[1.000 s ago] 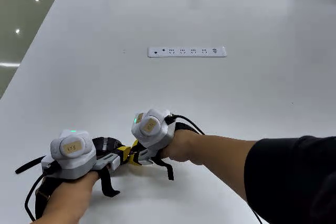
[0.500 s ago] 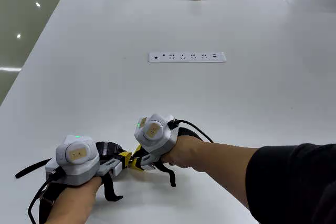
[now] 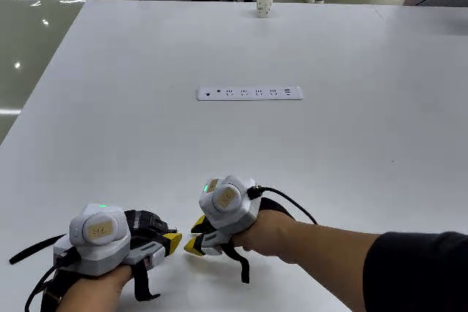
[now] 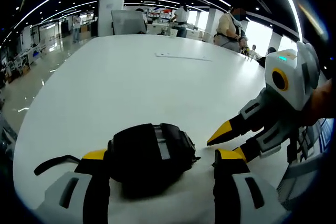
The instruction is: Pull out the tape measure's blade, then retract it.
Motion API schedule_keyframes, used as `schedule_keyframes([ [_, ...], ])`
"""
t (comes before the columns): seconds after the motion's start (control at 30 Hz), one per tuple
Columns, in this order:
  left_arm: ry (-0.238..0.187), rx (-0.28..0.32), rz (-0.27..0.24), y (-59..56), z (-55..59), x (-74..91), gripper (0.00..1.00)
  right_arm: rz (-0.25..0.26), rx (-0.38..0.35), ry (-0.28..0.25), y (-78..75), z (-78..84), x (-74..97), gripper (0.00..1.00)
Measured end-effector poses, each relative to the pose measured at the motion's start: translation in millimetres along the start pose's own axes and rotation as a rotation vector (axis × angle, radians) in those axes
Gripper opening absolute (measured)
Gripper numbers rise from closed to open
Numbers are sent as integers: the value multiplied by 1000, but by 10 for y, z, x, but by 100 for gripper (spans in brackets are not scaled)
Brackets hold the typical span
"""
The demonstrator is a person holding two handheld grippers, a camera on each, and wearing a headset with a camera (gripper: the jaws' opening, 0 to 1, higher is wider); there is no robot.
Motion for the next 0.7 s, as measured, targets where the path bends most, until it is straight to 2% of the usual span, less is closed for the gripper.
schedule_keyframes([
  [0.1, -16, 8, 8, -7, -1, 20, 85, 8, -7, 7, 7, 75, 60, 20],
  [0.2, -32, -8, -13, 28, -11, 30, 99, 19, -25, 0, -3, 121, 115, 21],
  [0.33, -35, -2, 9, 38, -16, 61, 99, 40, -49, -18, -22, 164, 198, 25],
  [0.37, -37, -7, 17, 42, -12, 68, 99, 69, -80, -35, -44, 169, 243, 26],
  [0.43, -46, -13, 33, 46, -13, 91, 99, 85, -117, -57, -71, 188, 306, 28],
  [0.5, -46, -6, 62, 41, -5, 100, 99, 92, -109, -55, -80, 218, 357, 29],
  [0.53, -31, 2, 89, 35, 15, 104, 99, 95, -107, -55, -87, 246, 389, 30],
  [0.6, -26, 9, 106, 48, 36, 125, 99, 108, -103, -54, -110, 294, 451, 30],
  [0.7, -21, -10, 135, 57, 53, 163, 99, 125, -113, -55, -153, 358, 528, 33],
])
Point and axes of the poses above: the centre of the closed fingertips' face, and the gripper's own axes: x roughly backward along the fingers, y roughly to its left, z roughly out of its underside, the point moved 9 cm from there along x, roughly backward along the fingers, and after that the axes turned 9 degrees about z, right-handed, at the moved point
